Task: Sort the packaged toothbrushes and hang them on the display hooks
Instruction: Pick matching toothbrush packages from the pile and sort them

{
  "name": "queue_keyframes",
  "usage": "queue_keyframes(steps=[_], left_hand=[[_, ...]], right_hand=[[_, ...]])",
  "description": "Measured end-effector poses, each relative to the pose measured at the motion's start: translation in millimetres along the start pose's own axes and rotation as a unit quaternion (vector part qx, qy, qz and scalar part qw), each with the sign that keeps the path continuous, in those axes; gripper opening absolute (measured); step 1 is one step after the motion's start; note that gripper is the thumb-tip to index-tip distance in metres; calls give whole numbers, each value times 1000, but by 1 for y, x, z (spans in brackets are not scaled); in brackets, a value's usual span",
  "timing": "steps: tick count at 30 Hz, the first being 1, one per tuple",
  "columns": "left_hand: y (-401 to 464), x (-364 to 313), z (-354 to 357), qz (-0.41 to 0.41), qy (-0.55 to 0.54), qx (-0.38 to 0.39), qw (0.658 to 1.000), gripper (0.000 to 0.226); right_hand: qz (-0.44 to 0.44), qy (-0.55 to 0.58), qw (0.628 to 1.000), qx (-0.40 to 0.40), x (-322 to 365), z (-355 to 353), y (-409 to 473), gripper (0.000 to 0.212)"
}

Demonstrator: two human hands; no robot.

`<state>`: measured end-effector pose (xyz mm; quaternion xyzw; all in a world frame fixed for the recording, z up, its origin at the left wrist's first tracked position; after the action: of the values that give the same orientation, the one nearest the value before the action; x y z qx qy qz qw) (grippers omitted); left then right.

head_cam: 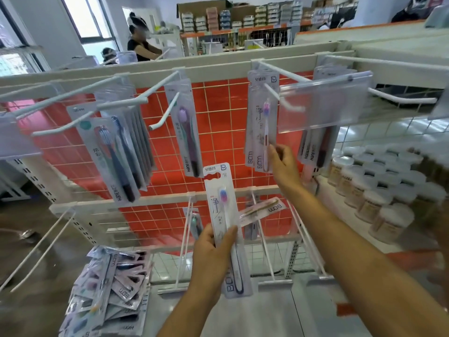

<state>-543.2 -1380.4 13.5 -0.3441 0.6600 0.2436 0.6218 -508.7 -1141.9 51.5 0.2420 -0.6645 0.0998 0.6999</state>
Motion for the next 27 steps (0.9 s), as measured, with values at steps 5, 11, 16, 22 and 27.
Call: queue_keyframes(steps=[5, 11, 16, 22, 27], left_hand=[[-10, -7, -4, 11, -20, 17, 1000, 23], [-21, -6, -13, 10, -54, 32, 998, 25], [-34, -1, -27, 9, -56, 25, 998, 25], [-52, 5, -50, 27, -30, 26, 999, 20], [-65, 11, -69, 38, -22, 26, 999, 20]], right_hand=[[34, 10, 992, -123, -16, -19, -49, 29], [96, 116, 988, -33, -16, 0, -120, 21], [129, 161, 976, 72, -9, 27, -172, 26], [106, 120, 973, 165, 6, 52, -211, 23], [122, 117, 970, 177, 9, 66, -233, 22]])
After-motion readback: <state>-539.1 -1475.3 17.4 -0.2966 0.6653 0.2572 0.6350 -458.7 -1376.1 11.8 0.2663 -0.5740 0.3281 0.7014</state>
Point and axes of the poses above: each hand's wrist, its own y-axis towards the middle knuckle, its own z-axis out of the palm, x = y × z, the point moved 4 cm from there along y, towards the middle knuckle, and after that the axes turned 7 degrees about y, right-handed, at the moved point
